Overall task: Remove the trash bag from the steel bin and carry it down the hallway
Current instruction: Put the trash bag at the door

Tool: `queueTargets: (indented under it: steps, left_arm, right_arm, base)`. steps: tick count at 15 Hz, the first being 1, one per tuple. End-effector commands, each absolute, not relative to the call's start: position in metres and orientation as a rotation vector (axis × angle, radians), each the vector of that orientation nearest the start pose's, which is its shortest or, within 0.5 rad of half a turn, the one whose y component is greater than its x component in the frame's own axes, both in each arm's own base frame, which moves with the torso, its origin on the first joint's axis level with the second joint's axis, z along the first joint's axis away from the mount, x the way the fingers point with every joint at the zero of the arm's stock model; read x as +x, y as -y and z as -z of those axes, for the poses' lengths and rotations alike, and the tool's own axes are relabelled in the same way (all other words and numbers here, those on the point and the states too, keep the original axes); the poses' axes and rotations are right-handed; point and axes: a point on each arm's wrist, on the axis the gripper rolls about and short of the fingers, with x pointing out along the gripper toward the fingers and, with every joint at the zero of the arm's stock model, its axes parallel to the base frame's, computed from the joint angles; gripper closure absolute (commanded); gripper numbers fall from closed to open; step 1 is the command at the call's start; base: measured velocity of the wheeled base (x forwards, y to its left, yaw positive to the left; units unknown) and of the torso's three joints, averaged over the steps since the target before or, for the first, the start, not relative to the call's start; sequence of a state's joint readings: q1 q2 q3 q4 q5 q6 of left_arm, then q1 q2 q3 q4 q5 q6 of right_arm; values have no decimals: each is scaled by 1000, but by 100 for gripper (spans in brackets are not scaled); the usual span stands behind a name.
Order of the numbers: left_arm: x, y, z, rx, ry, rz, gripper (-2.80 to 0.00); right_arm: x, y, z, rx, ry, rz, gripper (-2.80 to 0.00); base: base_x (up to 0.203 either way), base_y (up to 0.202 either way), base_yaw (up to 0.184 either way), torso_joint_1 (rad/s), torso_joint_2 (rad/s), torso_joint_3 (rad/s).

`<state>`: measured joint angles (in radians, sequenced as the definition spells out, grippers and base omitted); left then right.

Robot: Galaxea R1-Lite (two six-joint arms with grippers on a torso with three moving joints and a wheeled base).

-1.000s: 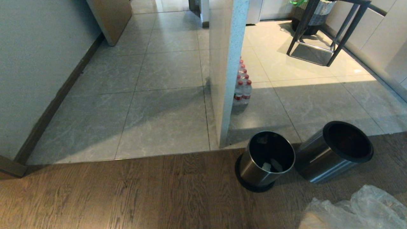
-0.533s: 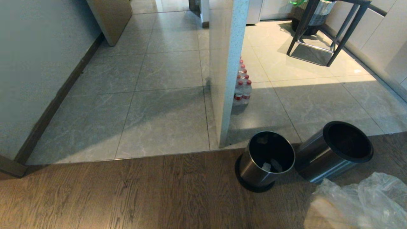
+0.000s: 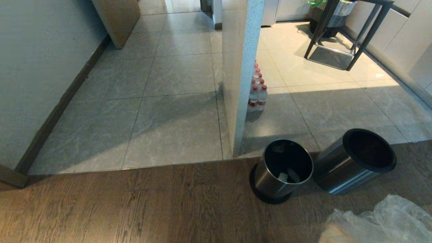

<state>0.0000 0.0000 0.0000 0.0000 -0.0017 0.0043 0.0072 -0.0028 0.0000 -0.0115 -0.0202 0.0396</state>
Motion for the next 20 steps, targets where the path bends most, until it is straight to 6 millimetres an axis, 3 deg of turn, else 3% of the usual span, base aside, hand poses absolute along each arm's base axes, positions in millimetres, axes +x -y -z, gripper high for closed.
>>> queueTargets:
  steps: [1,20]
  left_arm:
    - [-23,0,-75,6,2,2,0]
    - [-23,0,-75,0,1,2,0]
  right_arm:
    - [-23,1,-76,40,9,14,0]
    - [-23,1,-76,40,9,12,0]
  base:
    - [0,0,0,7,-2,32]
    - [0,0,0,2,1,190]
